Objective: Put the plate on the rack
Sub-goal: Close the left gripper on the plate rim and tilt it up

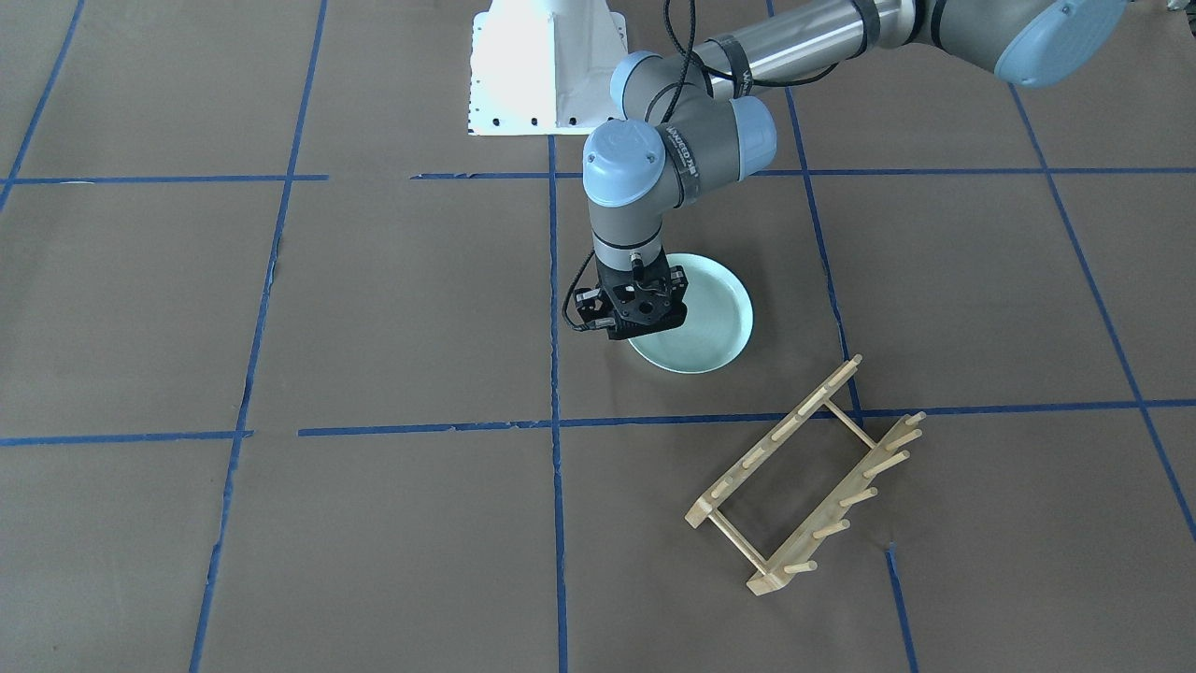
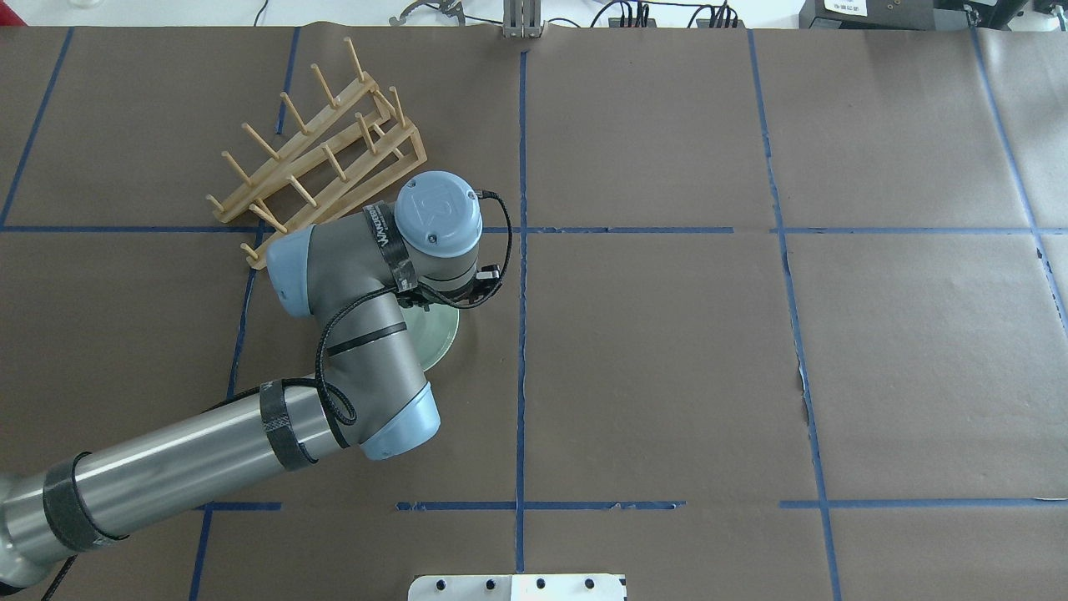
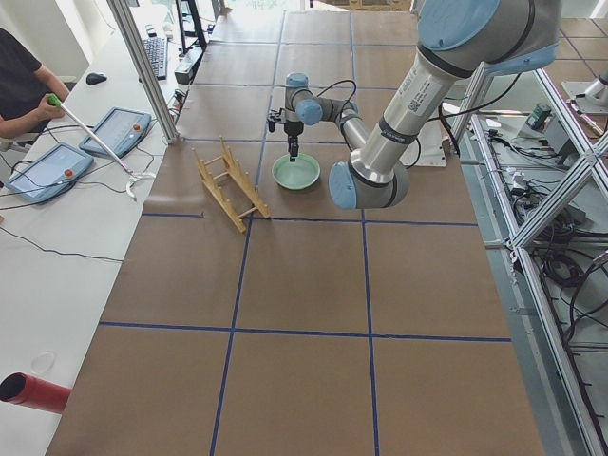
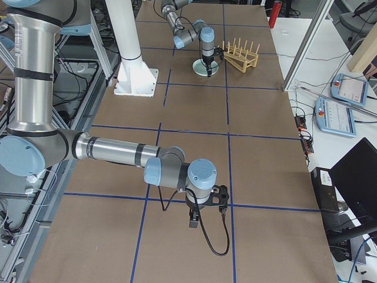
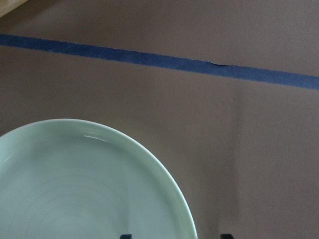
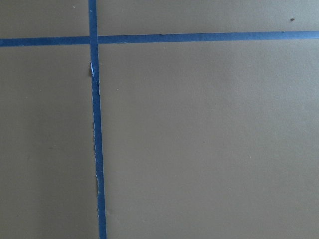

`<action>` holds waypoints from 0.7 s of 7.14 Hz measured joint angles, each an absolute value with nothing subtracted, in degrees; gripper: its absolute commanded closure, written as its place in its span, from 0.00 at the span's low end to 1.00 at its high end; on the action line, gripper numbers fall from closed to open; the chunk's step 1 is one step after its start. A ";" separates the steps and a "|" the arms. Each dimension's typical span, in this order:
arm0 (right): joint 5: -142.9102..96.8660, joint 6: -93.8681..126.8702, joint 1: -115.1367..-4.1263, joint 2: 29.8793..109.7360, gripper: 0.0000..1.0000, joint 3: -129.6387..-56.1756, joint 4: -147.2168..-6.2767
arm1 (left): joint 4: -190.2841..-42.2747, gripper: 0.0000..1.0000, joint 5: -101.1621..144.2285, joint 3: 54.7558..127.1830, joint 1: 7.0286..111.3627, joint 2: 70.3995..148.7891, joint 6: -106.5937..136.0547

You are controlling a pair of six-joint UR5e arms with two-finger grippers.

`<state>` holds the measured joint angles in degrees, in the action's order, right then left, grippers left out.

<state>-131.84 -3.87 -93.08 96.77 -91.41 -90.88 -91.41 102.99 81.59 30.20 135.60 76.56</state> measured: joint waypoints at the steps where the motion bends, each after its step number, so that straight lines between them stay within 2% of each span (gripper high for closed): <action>1: -131.84 -3.87 -93.08 96.77 0.00 -91.41 -90.88 | -92.18 0.84 102.99 80.95 30.22 135.58 76.61; 2: -131.84 -3.87 -93.08 96.77 0.00 -91.40 -90.88 | -92.63 1.00 103.00 80.63 30.23 135.59 76.79; 5: -131.84 -3.87 -93.08 96.77 0.00 -91.41 -90.88 | -93.02 1.00 103.34 80.83 30.40 135.67 77.92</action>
